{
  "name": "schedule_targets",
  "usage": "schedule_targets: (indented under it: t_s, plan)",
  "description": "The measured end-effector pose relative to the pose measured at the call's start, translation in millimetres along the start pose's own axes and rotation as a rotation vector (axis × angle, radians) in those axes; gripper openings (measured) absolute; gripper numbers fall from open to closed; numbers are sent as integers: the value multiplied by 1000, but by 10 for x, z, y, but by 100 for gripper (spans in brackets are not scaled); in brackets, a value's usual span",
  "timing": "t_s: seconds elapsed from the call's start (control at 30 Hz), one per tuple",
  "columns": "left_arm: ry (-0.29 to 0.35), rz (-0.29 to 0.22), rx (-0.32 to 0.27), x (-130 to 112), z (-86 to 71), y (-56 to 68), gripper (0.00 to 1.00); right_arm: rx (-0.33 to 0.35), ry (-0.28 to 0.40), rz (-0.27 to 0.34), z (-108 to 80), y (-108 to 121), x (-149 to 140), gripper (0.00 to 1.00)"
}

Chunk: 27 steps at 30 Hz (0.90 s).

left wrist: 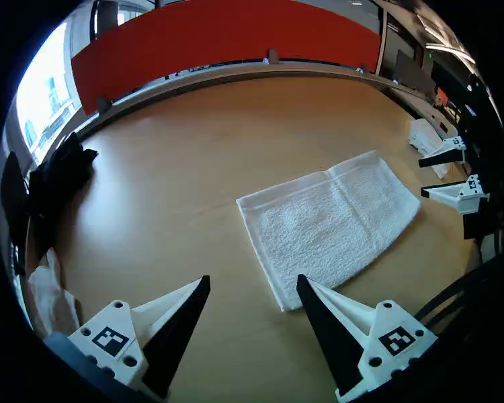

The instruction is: Fold towel

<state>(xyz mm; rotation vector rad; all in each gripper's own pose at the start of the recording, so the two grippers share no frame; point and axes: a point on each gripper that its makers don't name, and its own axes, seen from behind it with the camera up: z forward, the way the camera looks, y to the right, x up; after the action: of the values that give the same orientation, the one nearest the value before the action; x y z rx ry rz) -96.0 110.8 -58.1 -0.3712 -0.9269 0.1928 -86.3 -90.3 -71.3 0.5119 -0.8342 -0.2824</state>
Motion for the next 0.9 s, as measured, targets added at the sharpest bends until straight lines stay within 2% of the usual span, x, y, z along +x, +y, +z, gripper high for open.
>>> schedule_targets:
  t_s: [0.37,0.9]
  plan:
    - [3,-68,34,-176,-133,-82,96,33,3,-42,49,-71,39,97]
    - [19,-184,104,-426,-434,-292,96,84,-21,-112,146,-128,-1,97]
